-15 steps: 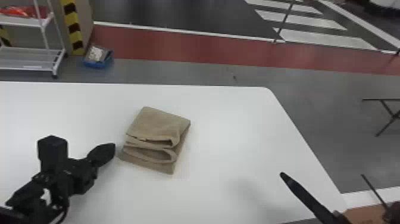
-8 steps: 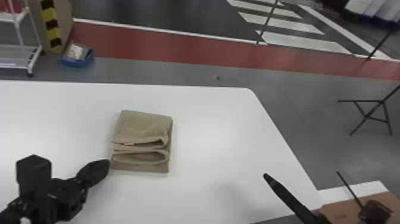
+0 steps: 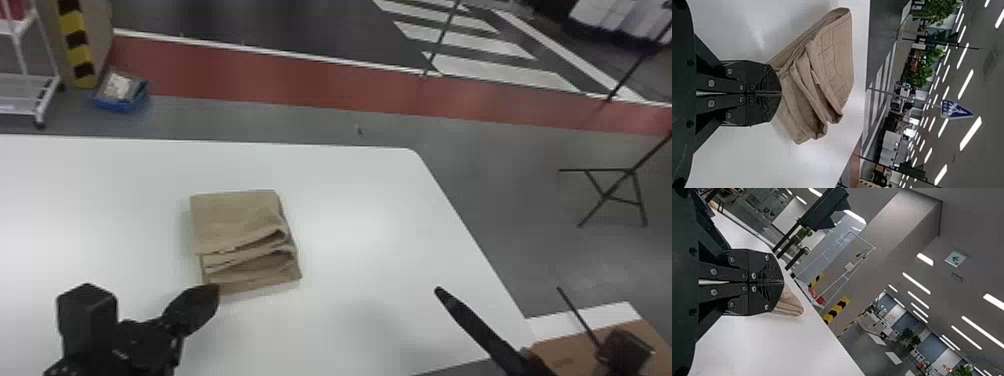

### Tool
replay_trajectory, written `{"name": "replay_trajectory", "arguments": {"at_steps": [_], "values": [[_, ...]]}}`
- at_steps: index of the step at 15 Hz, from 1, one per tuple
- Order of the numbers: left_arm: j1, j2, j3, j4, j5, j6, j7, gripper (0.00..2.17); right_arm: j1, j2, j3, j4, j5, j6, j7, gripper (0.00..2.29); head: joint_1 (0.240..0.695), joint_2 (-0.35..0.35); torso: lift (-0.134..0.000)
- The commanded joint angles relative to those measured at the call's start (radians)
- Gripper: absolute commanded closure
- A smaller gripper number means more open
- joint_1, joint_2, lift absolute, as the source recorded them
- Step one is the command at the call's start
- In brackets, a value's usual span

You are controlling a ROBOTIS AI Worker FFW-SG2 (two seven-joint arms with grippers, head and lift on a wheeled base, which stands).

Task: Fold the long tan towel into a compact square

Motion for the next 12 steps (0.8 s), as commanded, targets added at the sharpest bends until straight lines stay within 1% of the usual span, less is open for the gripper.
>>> {"name": "replay_trajectory", "arguments": {"at_steps": [1, 2, 3, 4, 5, 6, 7, 8, 9, 10, 12], "values": [[0.019, 0.013, 0.044, -0.064, 0.007, 0.005, 0.003, 1.91, -0.008, 0.001, 0.013, -0.035, 0.021, -0.004, -0.024, 2.23, 0.695, -0.35, -0.123], [0.038, 0.023, 0.09, -0.099, 0.025, 0.005, 0.002, 1.91, -0.033, 0.001, 0.029, -0.038, 0.044, -0.007, -0.038, 2.23, 0.695, -0.35, -0.123], [0.067, 0.037, 0.153, -0.13, 0.059, 0.008, -0.001, 1.91, -0.071, 0.001, 0.057, -0.041, 0.072, -0.001, -0.07, 2.23, 0.695, -0.35, -0.123], [0.081, 0.042, 0.196, -0.148, 0.085, 0.005, -0.006, 1.91, -0.109, 0.001, 0.1, -0.044, 0.118, -0.011, -0.105, 2.23, 0.695, -0.35, -0.123], [0.092, 0.042, 0.234, -0.151, 0.099, 0.005, -0.007, 1.91, -0.168, 0.001, 0.164, -0.043, 0.193, -0.026, -0.147, 2.23, 0.695, -0.35, -0.123], [0.095, 0.042, 0.262, -0.151, 0.11, 0.002, -0.009, 1.91, -0.223, 0.001, 0.24, -0.029, 0.282, -0.047, -0.18, 2.23, 0.695, -0.293, -0.123], [0.098, 0.042, 0.282, -0.148, 0.111, 0.005, -0.009, 1.91, -0.269, 0.001, 0.325, -0.008, 0.369, -0.093, -0.22, 2.23, 0.695, -0.254, -0.123], [0.101, 0.042, 0.302, -0.143, 0.113, 0.005, -0.01, 1.91, -0.304, 0.001, 0.398, 0.017, 0.441, -0.124, -0.269, 2.06, 0.695, -0.209, -0.123], [0.099, 0.046, 0.317, -0.133, 0.113, 0.005, -0.012, 1.91, -0.338, 0.001, 0.453, 0.058, 0.504, -0.173, -0.283, 2.0, 0.695, -0.165, -0.123], [0.088, 0.048, 0.331, -0.111, 0.12, 0.005, -0.012, 1.91, -0.378, 0.001, 0.514, 0.126, 0.549, -0.241, -0.303, 2.01, 0.695, -0.125, -0.123], [0.075, 0.049, 0.354, -0.079, 0.143, 0.002, -0.018, 1.91, -0.422, 0.001, 0.6, 0.229, 0.575, -0.388, -0.388, 2.02, 0.695, -0.058, -0.123]]}}
